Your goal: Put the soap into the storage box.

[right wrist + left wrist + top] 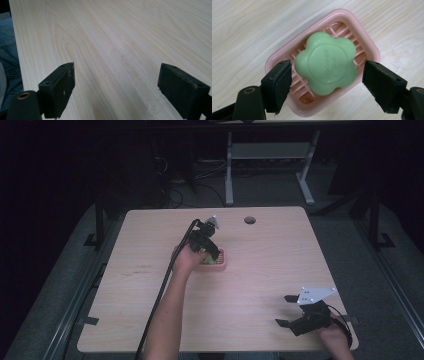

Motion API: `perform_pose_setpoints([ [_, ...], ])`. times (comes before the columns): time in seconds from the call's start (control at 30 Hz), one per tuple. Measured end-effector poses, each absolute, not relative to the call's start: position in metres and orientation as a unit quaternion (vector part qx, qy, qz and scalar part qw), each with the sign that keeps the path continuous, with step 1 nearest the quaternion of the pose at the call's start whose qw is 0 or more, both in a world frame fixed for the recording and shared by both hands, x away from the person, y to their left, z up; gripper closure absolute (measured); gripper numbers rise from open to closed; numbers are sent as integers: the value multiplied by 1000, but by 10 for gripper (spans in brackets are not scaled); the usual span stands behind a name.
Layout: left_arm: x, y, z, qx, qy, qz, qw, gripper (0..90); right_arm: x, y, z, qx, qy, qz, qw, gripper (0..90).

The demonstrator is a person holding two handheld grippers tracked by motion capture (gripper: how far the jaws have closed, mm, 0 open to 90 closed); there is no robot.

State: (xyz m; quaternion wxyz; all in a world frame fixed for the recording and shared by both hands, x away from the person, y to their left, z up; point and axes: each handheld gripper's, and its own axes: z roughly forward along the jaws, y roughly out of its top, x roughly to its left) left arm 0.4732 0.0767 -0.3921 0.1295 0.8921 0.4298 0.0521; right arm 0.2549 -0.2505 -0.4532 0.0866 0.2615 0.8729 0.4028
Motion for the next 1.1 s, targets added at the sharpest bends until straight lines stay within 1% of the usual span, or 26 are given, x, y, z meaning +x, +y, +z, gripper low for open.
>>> perform_pose_setpoints([
  [0.67,450,94,-377,890,420,54,169,238,256,-253,-455,273,873,396,85,138],
  [0.87,444,99,-379,893,413,54,169,238,256,-252,-456,275,873,395,84,138],
  [1.1,435,106,-381,888,419,53,180,237,257,-252,-457,276,874,391,84,138],
])
